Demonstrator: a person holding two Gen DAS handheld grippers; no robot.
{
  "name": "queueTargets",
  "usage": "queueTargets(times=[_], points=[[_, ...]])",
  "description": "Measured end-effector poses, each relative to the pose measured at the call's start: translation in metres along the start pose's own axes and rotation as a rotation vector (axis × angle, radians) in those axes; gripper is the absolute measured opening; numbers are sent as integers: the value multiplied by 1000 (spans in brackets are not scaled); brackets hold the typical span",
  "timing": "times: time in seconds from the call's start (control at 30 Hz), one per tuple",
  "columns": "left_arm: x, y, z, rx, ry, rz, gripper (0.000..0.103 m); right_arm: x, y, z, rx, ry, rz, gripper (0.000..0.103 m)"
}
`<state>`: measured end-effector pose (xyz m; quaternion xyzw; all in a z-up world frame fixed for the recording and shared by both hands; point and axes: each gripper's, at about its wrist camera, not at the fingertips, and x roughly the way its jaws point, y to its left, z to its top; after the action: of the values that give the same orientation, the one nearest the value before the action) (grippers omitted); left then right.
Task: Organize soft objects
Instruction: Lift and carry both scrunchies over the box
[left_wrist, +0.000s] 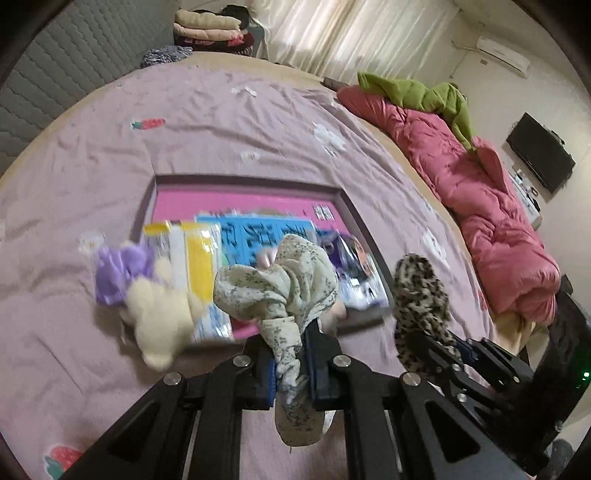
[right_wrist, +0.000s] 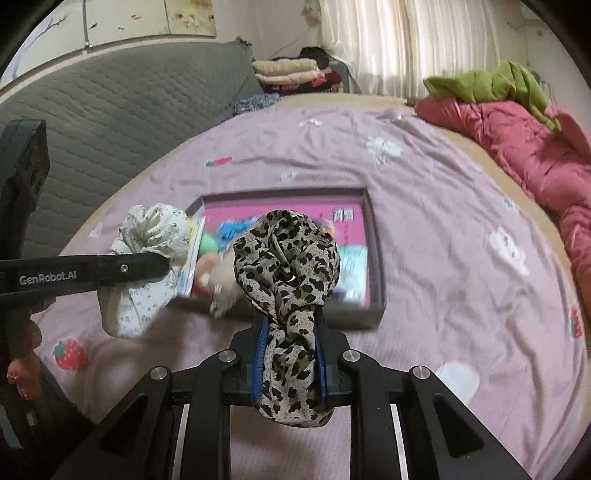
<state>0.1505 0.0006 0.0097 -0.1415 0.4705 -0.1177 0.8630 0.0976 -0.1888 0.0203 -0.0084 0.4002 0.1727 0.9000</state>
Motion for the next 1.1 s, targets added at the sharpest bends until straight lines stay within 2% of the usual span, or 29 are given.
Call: queueTargets(times=[0.2, 0.43, 0.9, 0.97, 1.03, 1.1], points=[[8, 9, 24, -24, -18, 10, 12, 13, 2, 31, -23, -20, -2, 22], [29, 16, 33, -35, 27, 28, 12, 40, 5, 52, -30, -8, 2, 22], [62, 24, 34, 5, 78, 106, 12, 92, 2, 57, -22, 77, 5, 25], [66, 25, 34, 7, 81, 112, 12, 97, 4, 56, -31, 87, 11, 27], [70, 25, 34, 10, 90, 118, 12, 99, 4, 54, -31, 88, 11, 33], [71, 25, 33, 10, 93, 121, 12, 100, 5, 54, -26, 89, 17, 34]])
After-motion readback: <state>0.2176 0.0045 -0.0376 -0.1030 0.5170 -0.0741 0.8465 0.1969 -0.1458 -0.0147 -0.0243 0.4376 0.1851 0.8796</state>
